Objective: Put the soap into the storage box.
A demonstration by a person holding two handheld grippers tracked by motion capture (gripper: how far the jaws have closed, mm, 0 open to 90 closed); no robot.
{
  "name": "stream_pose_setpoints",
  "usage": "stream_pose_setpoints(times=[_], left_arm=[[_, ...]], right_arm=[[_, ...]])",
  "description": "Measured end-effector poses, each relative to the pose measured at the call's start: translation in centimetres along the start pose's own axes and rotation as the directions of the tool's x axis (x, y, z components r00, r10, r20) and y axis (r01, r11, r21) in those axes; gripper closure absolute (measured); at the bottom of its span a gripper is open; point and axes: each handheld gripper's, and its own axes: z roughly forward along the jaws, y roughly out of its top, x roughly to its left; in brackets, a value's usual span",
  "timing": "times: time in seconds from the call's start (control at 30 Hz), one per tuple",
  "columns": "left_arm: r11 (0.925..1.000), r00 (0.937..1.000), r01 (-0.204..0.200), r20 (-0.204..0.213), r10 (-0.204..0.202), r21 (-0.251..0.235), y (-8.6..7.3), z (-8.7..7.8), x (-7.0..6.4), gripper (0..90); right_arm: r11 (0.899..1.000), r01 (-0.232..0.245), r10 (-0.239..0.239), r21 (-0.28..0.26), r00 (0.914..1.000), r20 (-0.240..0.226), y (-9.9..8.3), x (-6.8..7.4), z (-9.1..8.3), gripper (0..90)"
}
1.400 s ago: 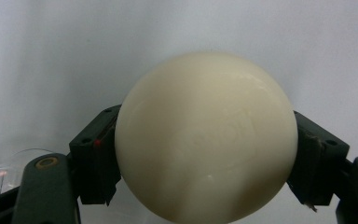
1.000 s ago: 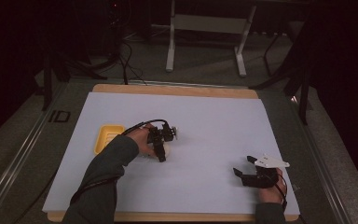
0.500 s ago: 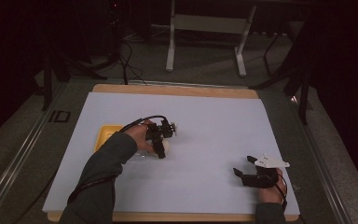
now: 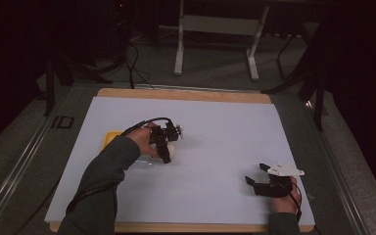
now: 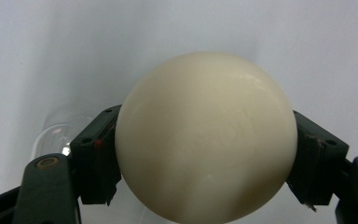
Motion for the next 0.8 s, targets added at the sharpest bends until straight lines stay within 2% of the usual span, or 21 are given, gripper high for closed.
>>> stream_pose_setpoints(times=[0.33, 0.5, 0.8], left_arm=[[0.9999, 0.9999, 0.011, -0.009, -0.011, -0.005, -0.5, -0.7, 0.3, 24.1], [0.9994, 0.9996, 0.029, 0.002, -0.029, -0.018, -1.0, -1.1, 0.6, 24.1], [0.9995, 0.9995, 0.029, -0.011, -0.029, -0.012, -1.3, -1.7, 0.7, 24.1]], right_arm=[[1.0, 0.0, 0.0, 0.0, 1.0, 0.0, 0.0, 0.0, 0.0, 20.5], [1.0, 0.0, 0.0, 0.0, 1.0, 0.0, 0.0, 0.0, 0.0, 20.5], [1.0, 0.001, -0.001, 0.0, 1.0, 0.0, 0.0, 0.0, 0.0, 20.5]])
